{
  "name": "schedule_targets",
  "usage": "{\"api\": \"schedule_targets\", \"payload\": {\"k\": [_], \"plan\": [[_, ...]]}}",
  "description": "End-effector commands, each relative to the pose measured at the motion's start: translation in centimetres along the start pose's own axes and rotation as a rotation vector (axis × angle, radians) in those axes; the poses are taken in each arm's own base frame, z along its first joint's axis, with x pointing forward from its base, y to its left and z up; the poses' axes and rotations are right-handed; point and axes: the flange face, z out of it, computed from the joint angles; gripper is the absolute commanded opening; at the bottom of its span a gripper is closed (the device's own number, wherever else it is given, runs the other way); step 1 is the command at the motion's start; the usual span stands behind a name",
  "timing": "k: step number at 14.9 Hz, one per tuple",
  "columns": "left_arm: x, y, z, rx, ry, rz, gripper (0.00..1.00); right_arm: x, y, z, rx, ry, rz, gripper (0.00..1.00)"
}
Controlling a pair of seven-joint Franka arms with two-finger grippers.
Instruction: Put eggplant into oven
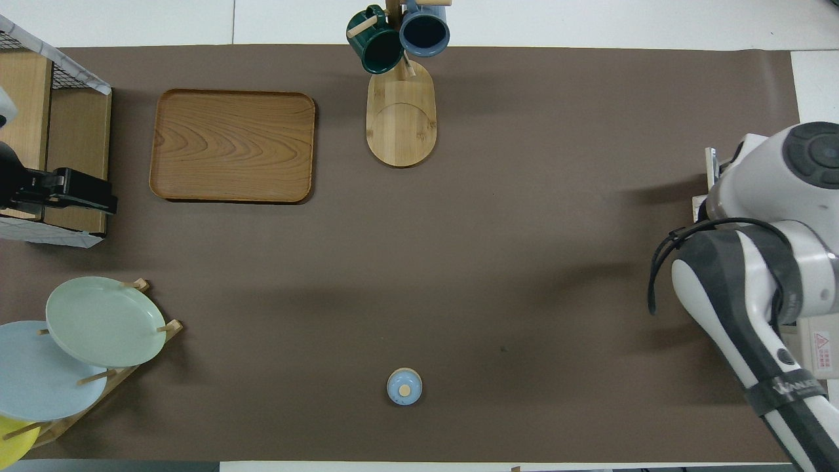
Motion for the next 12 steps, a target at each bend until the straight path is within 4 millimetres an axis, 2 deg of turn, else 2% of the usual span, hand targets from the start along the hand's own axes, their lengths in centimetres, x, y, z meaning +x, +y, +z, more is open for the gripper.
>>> {"api": "schedule_targets", "payload": {"k": [1,3,4,6,7,8,9,10,11,12], "plan": [[-0.5,-0.3,-0.3,0.016,-0.004,0.005,1.00,-1.2,4.4,2.1,0.002,-0.015,0.001,0.05],[-0.5,-0.3,-0.3,0.016,-0.004,0.005,1.00,-2.0,4.6,0.0,0.002,-0.020,0.009,0.05],[-0.5,-0.3,-0.3,0.016,-0.004,0.005,1.00,-1.9,4.5,-1.8,0.016,-0.028,0.015,0.05],[-0.5,-0.3,-0.3,0.016,-0.004,0.005,1.00,-1.7,4.5,-7.6,0.123,-0.021,0.064,0.17],[-0.5,-0.3,-0.3,0.016,-0.004,0.005,1.00,-1.5,3.8,-10.0,0.143,-0.013,0.080,0.20],[-0.5,-0.3,-0.3,0.016,-0.004,0.005,1.00,-1.5,3.3,-11.5,0.144,-0.009,0.109,0.25],[-0.5,-0.3,-0.3,0.016,-0.004,0.005,1.00,-1.5,3.0,-12.2,0.145,-0.011,0.134,0.35],[-0.5,-0.3,-0.3,0.016,-0.004,0.005,1.00,-1.5,2.8,-12.7,0.144,-0.009,0.133,0.64],[-0.5,-0.3,-0.3,0.016,-0.004,0.005,1.00,-1.6,2.9,-12.6,0.146,-0.010,0.130,1.00],[-0.5,-0.3,-0.3,0.016,-0.004,0.005,1.00,-1.7,2.8,-12.8,0.173,-0.008,0.141,1.00]]}}
